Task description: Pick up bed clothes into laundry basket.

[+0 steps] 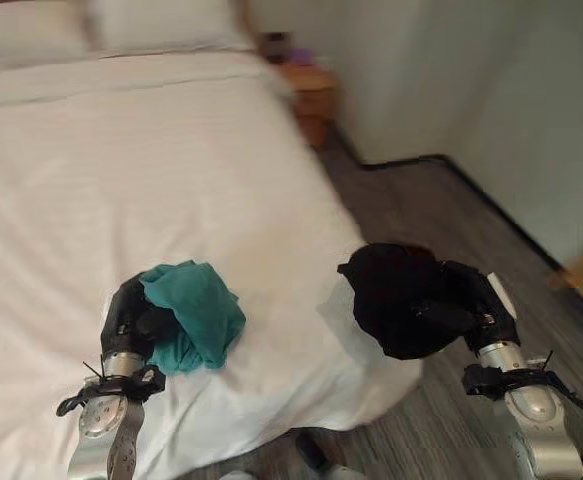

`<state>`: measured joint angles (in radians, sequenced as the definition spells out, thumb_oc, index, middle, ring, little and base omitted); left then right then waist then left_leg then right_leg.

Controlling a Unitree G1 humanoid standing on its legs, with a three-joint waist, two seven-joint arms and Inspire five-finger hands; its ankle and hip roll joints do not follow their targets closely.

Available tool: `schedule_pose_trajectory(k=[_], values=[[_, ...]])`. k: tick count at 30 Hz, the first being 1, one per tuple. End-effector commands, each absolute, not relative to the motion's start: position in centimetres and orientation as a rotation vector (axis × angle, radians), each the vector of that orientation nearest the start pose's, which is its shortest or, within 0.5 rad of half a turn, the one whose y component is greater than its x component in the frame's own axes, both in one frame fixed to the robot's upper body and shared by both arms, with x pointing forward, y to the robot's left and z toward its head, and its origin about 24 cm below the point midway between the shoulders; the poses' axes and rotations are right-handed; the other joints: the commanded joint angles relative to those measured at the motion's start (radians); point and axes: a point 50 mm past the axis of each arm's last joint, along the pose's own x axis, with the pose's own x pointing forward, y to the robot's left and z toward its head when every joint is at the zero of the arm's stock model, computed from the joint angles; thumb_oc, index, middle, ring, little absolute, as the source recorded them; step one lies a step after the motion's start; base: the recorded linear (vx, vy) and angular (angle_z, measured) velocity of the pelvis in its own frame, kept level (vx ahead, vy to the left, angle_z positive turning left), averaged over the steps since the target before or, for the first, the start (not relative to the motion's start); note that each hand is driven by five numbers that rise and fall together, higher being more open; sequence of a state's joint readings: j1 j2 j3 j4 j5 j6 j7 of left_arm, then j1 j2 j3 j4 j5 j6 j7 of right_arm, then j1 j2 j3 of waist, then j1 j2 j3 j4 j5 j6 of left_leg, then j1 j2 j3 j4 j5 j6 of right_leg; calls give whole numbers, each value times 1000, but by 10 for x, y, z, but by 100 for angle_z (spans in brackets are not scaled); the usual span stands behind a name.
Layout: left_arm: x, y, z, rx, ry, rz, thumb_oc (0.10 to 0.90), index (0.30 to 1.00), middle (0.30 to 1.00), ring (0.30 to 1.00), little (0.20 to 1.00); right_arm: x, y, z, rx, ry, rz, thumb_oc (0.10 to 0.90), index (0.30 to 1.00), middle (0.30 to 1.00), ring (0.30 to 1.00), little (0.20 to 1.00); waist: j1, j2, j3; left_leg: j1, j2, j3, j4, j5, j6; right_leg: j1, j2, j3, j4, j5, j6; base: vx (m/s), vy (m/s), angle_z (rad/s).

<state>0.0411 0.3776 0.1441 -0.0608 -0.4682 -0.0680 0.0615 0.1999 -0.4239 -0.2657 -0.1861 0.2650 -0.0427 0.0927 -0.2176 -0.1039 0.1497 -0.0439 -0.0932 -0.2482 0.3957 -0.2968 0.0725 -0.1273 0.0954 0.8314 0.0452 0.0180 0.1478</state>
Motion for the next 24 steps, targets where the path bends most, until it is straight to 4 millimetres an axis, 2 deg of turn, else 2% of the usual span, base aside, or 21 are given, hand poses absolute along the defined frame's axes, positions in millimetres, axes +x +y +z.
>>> schedule_pose_trajectory(k=[1, 2, 3, 4, 5, 6, 7, 8, 9, 11, 12, 13, 14, 16, 18, 19, 22, 24], values=[[268, 209, 172, 34, -581, -101, 400, 300, 300, 300, 300, 203, -311, 120, -281, -248, -239, 400, 300, 300, 300, 300, -151, 59, -117, 167, 70, 83, -199, -50, -56, -134, 91, -122, -27, 102, 64, -495, 196, -161], [272, 207, 172, 39, -579, -99, 400, 300, 300, 300, 300, 198, -320, 120, -285, -252, -302, 400, 300, 300, 300, 300, -159, 65, -104, 176, 60, 129, -228, -56, -41, -164, 87, -135, -54, 112, 79, -414, 255, -240], [274, 209, 171, 53, -574, -82, 400, 300, 300, 300, 300, 196, -327, 115, -262, -238, -350, 400, 300, 300, 300, 300, -149, 81, -83, 180, 49, 181, -232, -62, -30, -185, 76, -171, -72, 117, 100, -239, 205, -269], [275, 209, 171, 53, -576, -83, 400, 300, 300, 300, 300, 196, -327, 115, -263, -239, -352, 400, 300, 300, 300, 300, -144, 82, -81, 181, 49, 186, -232, -63, -30, -185, 78, -167, -73, 118, 101, -365, 29, -299], [271, 221, 161, 81, -527, -30, 400, 300, 300, 300, 300, 201, -322, 99, -147, -218, -374, 400, 300, 300, 300, 300, -99, 69, -35, 165, 17, 206, -230, -19, -21, -258, 90, -325, -18, 129, 75, -370, -124, -236], [267, 230, 156, 82, -506, 2, 400, 300, 300, 300, 300, 203, -316, 94, -130, -198, -342, 400, 300, 300, 300, 300, -65, 64, -29, 152, 2, 155, -232, -2, -26, -256, 77, -363, 16, 127, 63, -536, -253, -321], [261, 239, 144, 52, -463, 38, 400, 300, 300, 300, 300, 205, -311, 90, -108, -189, -316, 400, 300, 300, 300, 300, -20, 53, -30, 128, -17, 66, -241, 30, -35, -237, 56, -374, 48, 117, 42, -422, -272, -338], [255, 244, 135, 16, -429, 61, 400, 300, 300, 300, 300, 206, -307, 88, -90, -183, -294, 400, 300, 300, 300, 300, 13, 53, -27, 108, -11, 5, -255, 57, -37, -212, 30, -387, 103, 92, 21, -491, -288, -397], [248, 249, 124, -18, -393, 83, 400, 300, 300, 300, 300, 209, -305, 87, -81, -185, -286, 400, 300, 300, 300, 300, 40, 60, -21, 89, 0, -23, -268, 85, -35, -192, -1, -413, 150, 57, -6, -451, -209, -253], [233, 258, 104, -58, -322, 147, 400, 300, 300, 300, 300, 220, -295, 89, -35, -217, -276, 400, 300, 300, 300, 300, 109, 90, -20, 38, 24, -20, -277, 123, -21, -115, -102, -473, 239, -15, -47, -358, -150, -122], [226, 264, 98, -59, -296, 182, 400, 300, 300, 300, 300, 225, -289, 89, -9, -224, -261, 400, 300, 300, 300, 300, 140, 99, -29, 27, 29, -5, -277, 122, -18, -78, -157, -509, 248, -19, -56, -192, -85, -51], [226, 264, 98, -58, -296, 184, 400, 300, 300, 300, 300, 225, -289, 88, -8, -224, -260, 400, 300, 300, 300, 300, 140, 97, -29, 25, 27, -3, -277, 127, -18, -78, -159, -507, 243, -13, -54, -101, -122, -23], [215, 271, 92, -52, -267, 224, 400, 300, 300, 300, 300, 234, -278, 85, 26, -218, -227, 400, 300, 300, 300, 300, 185, 94, -59, 12, 30, 21, -283, 130, -17, -19, -232, -553, 192, -5, -38, -88, -136, -27], [208, 275, 91, 4, -253, 242, 400, 300, 300, 300, 300, 243, -270, 88, 37, -231, -193, 400, 300, 300, 300, 300, 216, 89, -91, 8, 38, 53, -309, 133, -25, 29, -267, -602, 93, -33, -14, -85, -135, -16], [206, 277, 90, -2, -250, 257, 400, 300, 300, 300, 300, 250, -262, 96, 52, -260, -159, 400, 300, 300, 300, 300, 225, 74, -101, 2, 42, 77, -336, 147, -36, 32, -263, -637, -4, -47, 0, -102, -154, -2], [206, 277, 87, -8, -243, 264, 400, 300, 300, 300, 300, 253, -260, 98, 57, -267, -141, 400, 300, 300, 300, 300, 224, 68, -109, -5, 48, 87, -347, 156, -41, 45, -253, -620, -46, -44, 0, -56, -203, 2], [214, 271, 82, -57, -236, 258, 400, 300, 300, 300, 300, 256, -261, 105, 54, -288, -135, 400, 300, 300, 300, 300, 228, 58, -116, -4, 73, 84, -367, 187, -60, 66, -213, -596, -69, -48, -17, -31, -204, 7], [225, 257, 77, -124, -223, 203, 400, 300, 300, 300, 300, 255, -266, 109, 49, -308, -162, 400, 300, 300, 300, 300, 220, 55, -119, 11, 87, 75, -397, 204, -68, 83, -198, -601, -59, -64, -30, 0, -168, 10]])
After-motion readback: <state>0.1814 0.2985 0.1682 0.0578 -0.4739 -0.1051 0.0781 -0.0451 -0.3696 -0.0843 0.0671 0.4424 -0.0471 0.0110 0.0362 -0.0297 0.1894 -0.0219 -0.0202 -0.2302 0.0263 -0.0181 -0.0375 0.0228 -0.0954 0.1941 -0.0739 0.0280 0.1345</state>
